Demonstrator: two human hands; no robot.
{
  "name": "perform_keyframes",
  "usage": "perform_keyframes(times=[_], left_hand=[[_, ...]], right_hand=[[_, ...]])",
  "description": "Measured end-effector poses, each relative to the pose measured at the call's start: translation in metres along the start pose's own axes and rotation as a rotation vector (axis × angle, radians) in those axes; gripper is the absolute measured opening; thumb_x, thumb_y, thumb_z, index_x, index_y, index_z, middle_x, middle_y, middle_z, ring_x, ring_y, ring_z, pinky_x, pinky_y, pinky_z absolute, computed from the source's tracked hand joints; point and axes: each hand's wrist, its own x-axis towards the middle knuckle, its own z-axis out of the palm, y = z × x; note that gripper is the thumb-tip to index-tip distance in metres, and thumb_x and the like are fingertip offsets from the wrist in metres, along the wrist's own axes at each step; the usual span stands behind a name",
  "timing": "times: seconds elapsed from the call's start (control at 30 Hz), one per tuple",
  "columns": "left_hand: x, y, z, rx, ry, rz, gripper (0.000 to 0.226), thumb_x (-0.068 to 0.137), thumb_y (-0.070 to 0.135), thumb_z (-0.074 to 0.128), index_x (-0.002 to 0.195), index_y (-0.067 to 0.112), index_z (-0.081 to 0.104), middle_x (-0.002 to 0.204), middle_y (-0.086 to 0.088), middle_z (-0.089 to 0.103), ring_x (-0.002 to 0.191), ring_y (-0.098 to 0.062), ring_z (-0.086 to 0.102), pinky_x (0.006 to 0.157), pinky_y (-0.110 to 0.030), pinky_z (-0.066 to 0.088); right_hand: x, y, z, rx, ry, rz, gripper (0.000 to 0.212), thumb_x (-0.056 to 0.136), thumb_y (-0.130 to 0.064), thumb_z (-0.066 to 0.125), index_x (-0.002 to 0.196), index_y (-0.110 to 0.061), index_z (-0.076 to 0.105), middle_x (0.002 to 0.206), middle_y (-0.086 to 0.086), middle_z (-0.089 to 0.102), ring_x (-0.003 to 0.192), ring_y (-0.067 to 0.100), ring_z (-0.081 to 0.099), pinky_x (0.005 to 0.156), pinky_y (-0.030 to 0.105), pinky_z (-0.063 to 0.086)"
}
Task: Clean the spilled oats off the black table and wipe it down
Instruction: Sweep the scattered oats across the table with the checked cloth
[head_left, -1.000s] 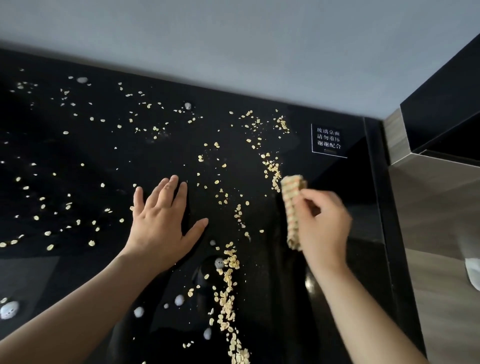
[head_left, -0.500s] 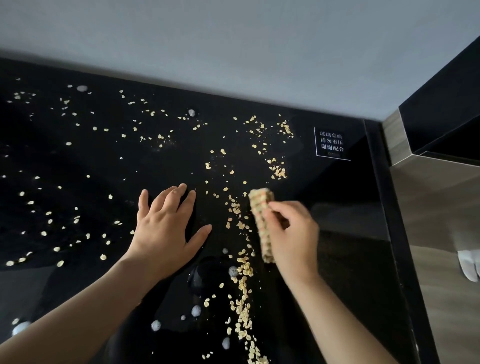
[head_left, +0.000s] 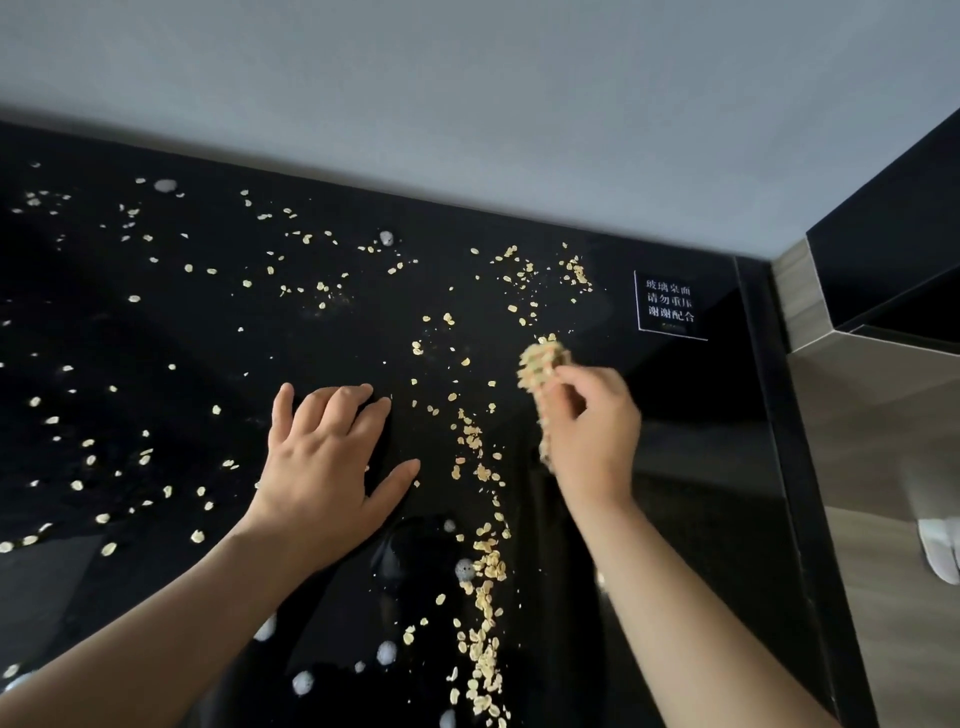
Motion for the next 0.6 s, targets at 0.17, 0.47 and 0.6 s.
perform_keyframes(times=[0.17,0.47,0.6], left_hand=[[0.023,-0.006,-0.01,-0.103,0.098,-0.03,0.054,0.087,0.053,0.036,0.109,0.014,0.066,0.105,0.001,0.058,0.101,-0.028,0.055,0.108,-0.053,0.029],[0.041,0.008,-0.004,-0.08,0.025,-0.048,0.079,0.084,0.061,0.025,0.147,0.012,0.032,0.153,-0.003,0.03,0.143,-0.02,0.022,0.119,-0.04,0.008],[0.043,0.01,0.001,-0.067,-0.006,-0.052,0.086,0.083,0.066,0.021,0.149,0.012,0.027,0.157,-0.002,0.02,0.147,-0.017,0.01,0.119,-0.037,0.001]], right_hand=[[-0.015,-0.005,-0.001,0.086,-0.134,-0.073,0.015,0.085,-0.01,0.069,0.099,-0.011,0.073,0.094,-0.005,0.064,0.083,-0.003,0.058,0.075,0.004,0.043],[0.064,0.031,-0.013,-0.039,0.148,0.133,0.018,0.088,-0.008,0.064,0.104,-0.005,0.071,0.102,0.009,0.065,0.093,0.021,0.061,0.081,0.017,0.04],[0.037,0.008,0.009,-0.003,0.052,0.004,0.017,0.086,-0.006,0.064,0.101,-0.006,0.072,0.098,0.005,0.062,0.083,0.019,0.061,0.075,0.016,0.04]])
